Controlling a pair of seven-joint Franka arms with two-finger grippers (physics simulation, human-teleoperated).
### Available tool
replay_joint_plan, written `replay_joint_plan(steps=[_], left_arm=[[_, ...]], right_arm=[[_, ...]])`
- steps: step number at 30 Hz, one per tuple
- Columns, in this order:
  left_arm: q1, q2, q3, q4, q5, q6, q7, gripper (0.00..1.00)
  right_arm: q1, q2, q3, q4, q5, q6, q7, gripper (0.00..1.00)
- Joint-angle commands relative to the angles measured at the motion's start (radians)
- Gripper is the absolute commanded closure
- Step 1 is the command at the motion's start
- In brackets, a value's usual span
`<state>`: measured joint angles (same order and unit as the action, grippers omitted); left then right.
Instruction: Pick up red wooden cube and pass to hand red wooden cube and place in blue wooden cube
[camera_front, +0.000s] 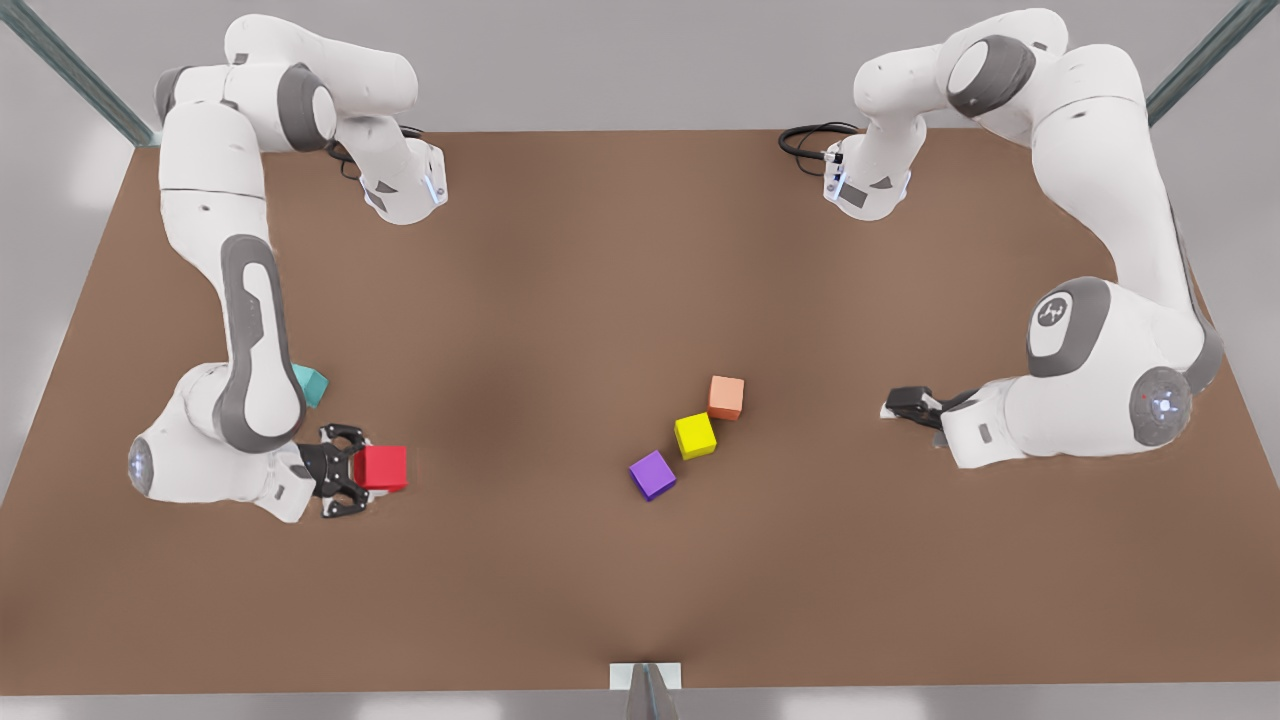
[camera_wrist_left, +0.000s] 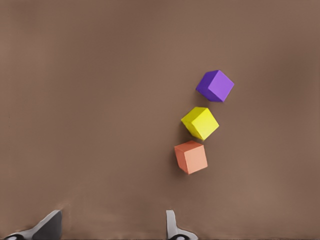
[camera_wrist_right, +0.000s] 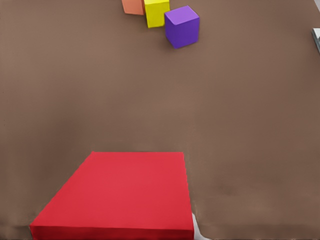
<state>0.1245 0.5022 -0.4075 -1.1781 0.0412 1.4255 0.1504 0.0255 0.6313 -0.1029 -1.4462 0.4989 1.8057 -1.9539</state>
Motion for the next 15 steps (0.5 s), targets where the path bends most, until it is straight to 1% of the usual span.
replay_joint_plan(steps=[1, 2, 3, 4, 5, 6, 7, 8, 9, 10, 11, 12, 15], left_arm=[[-0.167, -0.294, 0.254, -0.338, 0.062, 0.125, -0.197, 0.0], [-0.167, -0.304, 0.265, -0.325, -0.007, 0.106, -0.262, 0.0], [-0.166, -0.275, 0.262, -0.267, -0.006, 0.036, -0.262, 0.0], [-0.17, -0.269, 0.26, -0.265, -0.006, 0.035, -0.265, 0.0], [-0.177, -0.269, 0.259, -0.262, -0.006, 0.036, -0.272, 0.0], [-0.169, -0.257, 0.26, -0.218, -0.023, 0.035, -0.27, 0.0], [-0.167, -0.255, 0.26, -0.123, -0.04, -0.016, -0.27, 0.0], [-0.167, -0.212, 0.262, -0.101, -0.018, -0.03, -0.267, 0.0], [-0.126, -0.146, 0.274, -0.09, -0.004, -0.034, -0.262, 0.0], [-0.121, -0.134, 0.274, -0.075, 0.02, -0.057, -0.264, 0.0], [-0.128, -0.134, 0.269, -0.077, 0.034, -0.065, -0.264, 0.0], [-0.126, -0.132, 0.269, -0.075, 0.029, -0.068, -0.267, 0.0], [-0.126, -0.132, 0.268, -0.075, 0.031, -0.071, -0.265, 0.0]], right_arm=[[0.001, -0.047, -0.038, -0.029, -0.362, -0.094, 0.466, 0.37], [0.002, -0.085, -0.04, -0.068, -0.39, -0.094, 0.507, 0.37], [0.001, -0.128, -0.041, -0.121, -0.427, -0.092, 0.537, 0.37], [-0.001, -0.174, -0.05, -0.18, -0.476, -0.066, 0.561, 0.37], [-0.001, -0.211, -0.057, -0.236, -0.507, -0.011, 0.573, 0.37], [-0.001, -0.255, -0.063, -0.33, -0.51, 0.078, 0.576, 0.37], [0.001, -0.283, -0.063, -0.378, -0.511, 0.101, 0.606, 0.37], [0.004, -0.306, -0.063, -0.425, -0.52, 0.147, 0.627, 0.37], [0.004, -0.32, -0.063, -0.454, -0.543, 0.19, 0.642, 0.37], [0.001, -0.338, -0.063, -0.508, -0.579, 0.265, 0.668, 0.37], [-0.002, -0.352, -0.066, -0.545, -0.588, 0.314, 0.67, 0.37], [-0.003, -0.352, -0.07, -0.548, -0.606, 0.323, 0.67, 0.37], [-0.019, -0.374, -0.073, -0.632, -0.681, 0.461, 0.67, 0.37]])
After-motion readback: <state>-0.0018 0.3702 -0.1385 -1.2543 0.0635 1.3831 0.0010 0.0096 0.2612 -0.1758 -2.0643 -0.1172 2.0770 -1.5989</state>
